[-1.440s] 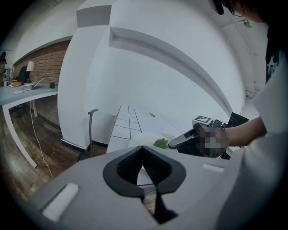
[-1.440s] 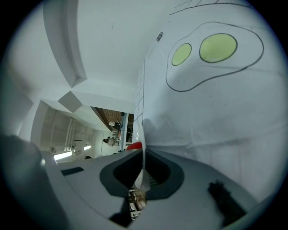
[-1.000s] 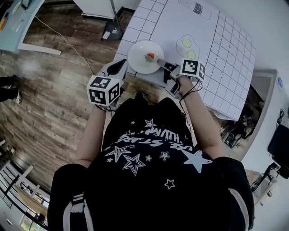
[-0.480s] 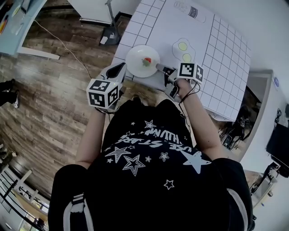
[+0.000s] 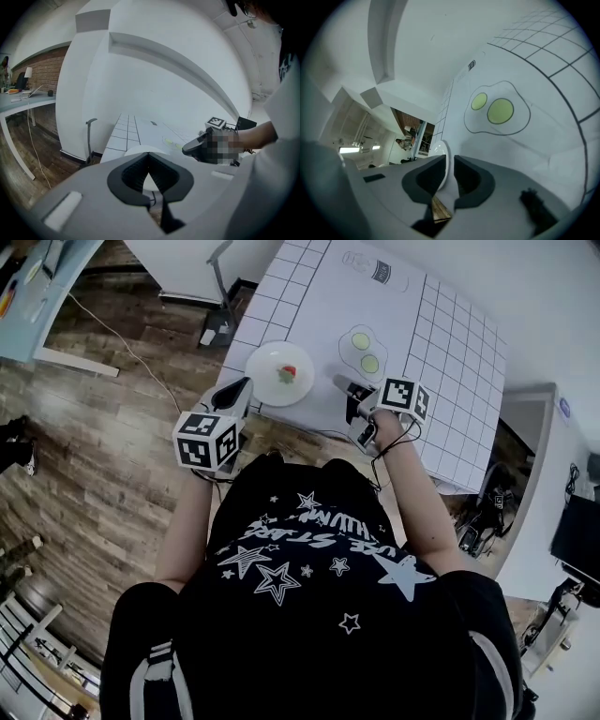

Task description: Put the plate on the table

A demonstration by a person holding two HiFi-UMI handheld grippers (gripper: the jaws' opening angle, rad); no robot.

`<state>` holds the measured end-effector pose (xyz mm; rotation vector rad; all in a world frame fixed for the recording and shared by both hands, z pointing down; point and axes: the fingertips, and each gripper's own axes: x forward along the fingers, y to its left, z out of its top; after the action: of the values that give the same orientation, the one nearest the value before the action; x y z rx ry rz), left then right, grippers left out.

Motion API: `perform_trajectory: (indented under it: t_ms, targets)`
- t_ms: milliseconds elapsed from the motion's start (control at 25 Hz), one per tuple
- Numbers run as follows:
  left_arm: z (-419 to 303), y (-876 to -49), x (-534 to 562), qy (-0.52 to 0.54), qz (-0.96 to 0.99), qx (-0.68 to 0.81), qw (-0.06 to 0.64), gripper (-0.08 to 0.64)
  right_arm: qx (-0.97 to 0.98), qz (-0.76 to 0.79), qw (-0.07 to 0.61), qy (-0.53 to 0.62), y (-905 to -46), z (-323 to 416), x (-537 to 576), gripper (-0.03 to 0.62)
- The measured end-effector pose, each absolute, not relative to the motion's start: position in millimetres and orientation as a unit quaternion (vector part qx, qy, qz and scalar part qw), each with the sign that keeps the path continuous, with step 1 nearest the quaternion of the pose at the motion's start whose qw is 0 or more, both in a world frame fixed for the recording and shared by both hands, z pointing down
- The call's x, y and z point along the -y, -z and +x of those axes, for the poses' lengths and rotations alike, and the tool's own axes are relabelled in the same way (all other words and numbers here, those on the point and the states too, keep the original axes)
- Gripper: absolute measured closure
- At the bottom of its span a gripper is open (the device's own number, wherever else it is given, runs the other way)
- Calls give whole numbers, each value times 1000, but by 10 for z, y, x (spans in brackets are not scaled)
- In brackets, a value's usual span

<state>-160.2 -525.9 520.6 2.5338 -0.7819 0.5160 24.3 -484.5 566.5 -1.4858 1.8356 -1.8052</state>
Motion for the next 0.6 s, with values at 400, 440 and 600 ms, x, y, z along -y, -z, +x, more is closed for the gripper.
perform_trajectory:
  t_ms: [400, 440, 600]
  targets:
    - [-1163, -5112, 4868, -196, 914, 283, 215, 551, -639, -489, 88, 587, -5461, 693, 4531, 563]
    - [-1091, -5111, 4817, -198, 914, 281, 215, 551, -640, -487, 88, 588, -5455, 743, 4466, 563]
    - [-756, -5071, 4612, -198, 917, 274, 213, 551, -640, -483, 93, 590, -5405, 1023, 4218, 566]
